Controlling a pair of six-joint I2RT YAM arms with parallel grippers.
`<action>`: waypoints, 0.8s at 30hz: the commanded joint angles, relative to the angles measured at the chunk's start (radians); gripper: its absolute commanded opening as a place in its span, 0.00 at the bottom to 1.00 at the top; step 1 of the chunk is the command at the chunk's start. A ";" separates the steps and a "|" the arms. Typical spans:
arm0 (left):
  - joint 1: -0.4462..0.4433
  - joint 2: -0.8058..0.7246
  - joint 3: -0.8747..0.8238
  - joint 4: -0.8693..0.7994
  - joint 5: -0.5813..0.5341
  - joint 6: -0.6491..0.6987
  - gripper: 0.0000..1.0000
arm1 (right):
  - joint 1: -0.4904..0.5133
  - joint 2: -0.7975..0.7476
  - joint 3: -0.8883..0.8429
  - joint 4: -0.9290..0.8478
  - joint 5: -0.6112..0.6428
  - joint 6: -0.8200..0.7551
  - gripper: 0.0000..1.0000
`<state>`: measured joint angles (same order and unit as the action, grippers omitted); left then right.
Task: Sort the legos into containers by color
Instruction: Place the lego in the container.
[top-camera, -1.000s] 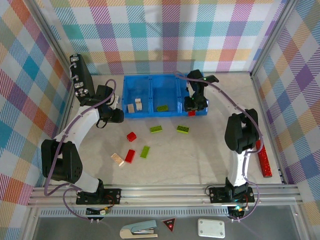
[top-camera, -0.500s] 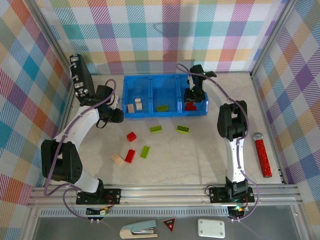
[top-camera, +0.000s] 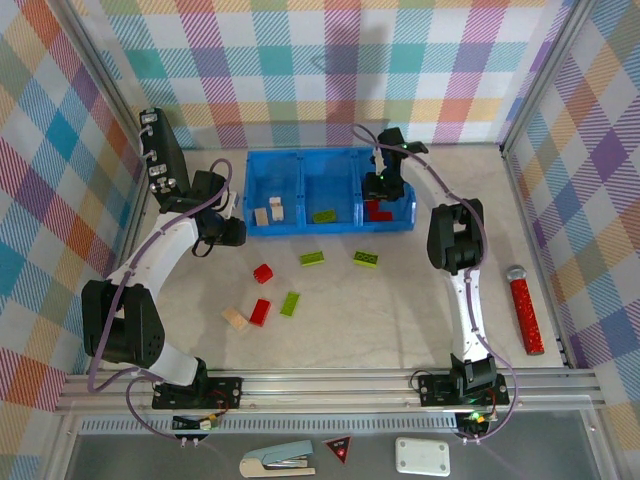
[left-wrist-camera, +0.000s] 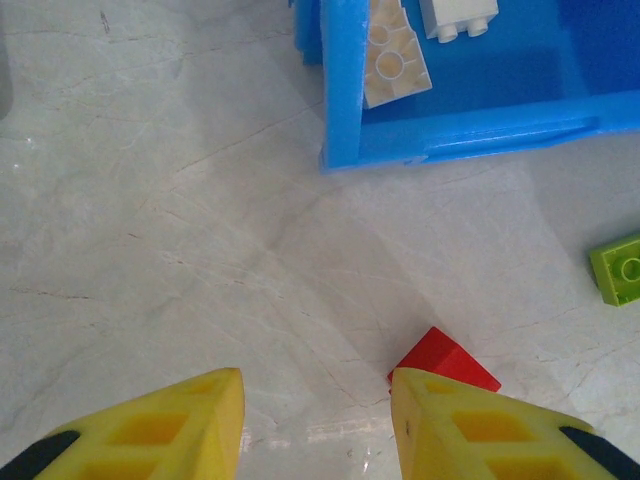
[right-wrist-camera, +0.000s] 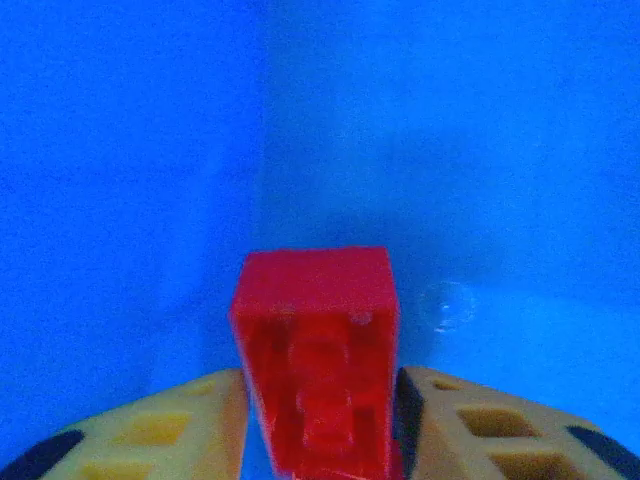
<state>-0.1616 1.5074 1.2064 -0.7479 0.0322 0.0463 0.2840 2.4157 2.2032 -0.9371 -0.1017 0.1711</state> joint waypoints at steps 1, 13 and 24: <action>-0.005 -0.026 -0.010 0.013 -0.013 0.014 0.43 | 0.001 0.000 0.019 -0.015 -0.065 0.026 0.50; -0.004 -0.028 -0.008 0.015 0.001 0.012 0.43 | 0.004 -0.129 -0.139 0.034 -0.092 0.058 0.54; -0.008 -0.008 -0.004 0.003 0.047 -0.014 0.45 | 0.007 -0.273 -0.247 0.030 -0.060 0.059 0.54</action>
<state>-0.1619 1.5074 1.2064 -0.7483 0.0483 0.0441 0.2848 2.2139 1.9865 -0.9051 -0.1585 0.2249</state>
